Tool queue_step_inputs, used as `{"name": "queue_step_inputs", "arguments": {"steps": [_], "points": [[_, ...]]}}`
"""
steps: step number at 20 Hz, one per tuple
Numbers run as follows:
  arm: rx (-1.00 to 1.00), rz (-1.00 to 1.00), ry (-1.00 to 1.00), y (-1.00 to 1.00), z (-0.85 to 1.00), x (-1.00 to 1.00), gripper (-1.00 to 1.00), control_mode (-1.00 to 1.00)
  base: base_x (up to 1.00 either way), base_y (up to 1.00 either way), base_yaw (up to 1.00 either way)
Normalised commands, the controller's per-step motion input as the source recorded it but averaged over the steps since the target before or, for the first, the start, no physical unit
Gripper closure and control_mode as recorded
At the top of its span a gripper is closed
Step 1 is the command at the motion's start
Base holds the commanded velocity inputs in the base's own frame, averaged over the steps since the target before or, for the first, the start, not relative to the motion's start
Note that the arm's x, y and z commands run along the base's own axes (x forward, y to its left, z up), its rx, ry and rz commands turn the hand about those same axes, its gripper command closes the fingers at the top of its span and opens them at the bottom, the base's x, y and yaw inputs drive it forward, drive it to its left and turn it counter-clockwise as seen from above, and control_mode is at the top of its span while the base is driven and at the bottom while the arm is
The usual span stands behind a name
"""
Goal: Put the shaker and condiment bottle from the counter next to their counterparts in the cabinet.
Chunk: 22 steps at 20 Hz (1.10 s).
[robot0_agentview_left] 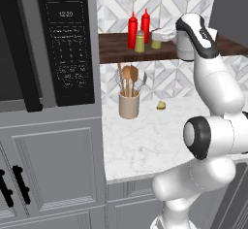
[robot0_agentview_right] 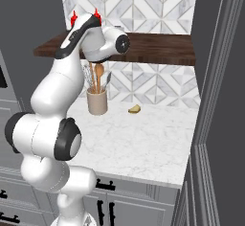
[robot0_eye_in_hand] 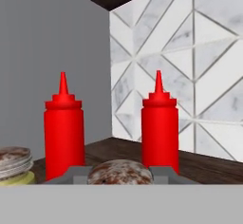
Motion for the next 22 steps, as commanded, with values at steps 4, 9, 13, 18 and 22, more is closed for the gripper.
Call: {"name": "queue_step_inputs", "arguments": {"steps": [4, 9, 13, 18, 22], "points": [[0.0, 0.0, 0.0, 0.0, -0.09, 0.13, 1.0, -1.0, 0.0, 0.0, 0.0], [0.0, 0.0, 0.0, 0.0, -0.18, 0.07, -1.0, -1.0, 0.0, 0.0, 0.0], [0.0, 0.0, -0.02, 0.0, -0.14, 0.0, -1.0, -1.0, 0.0, 0.0, 0.0], [0.0, 0.0, -0.04, 0.0, -0.11, 0.0, -1.0, -1.0, 0.0, 0.0, 0.0], [0.0, 0.0, -0.02, 0.0, 0.02, -0.12, -1.0, -1.0, 0.0, 0.0, 0.0]]}}
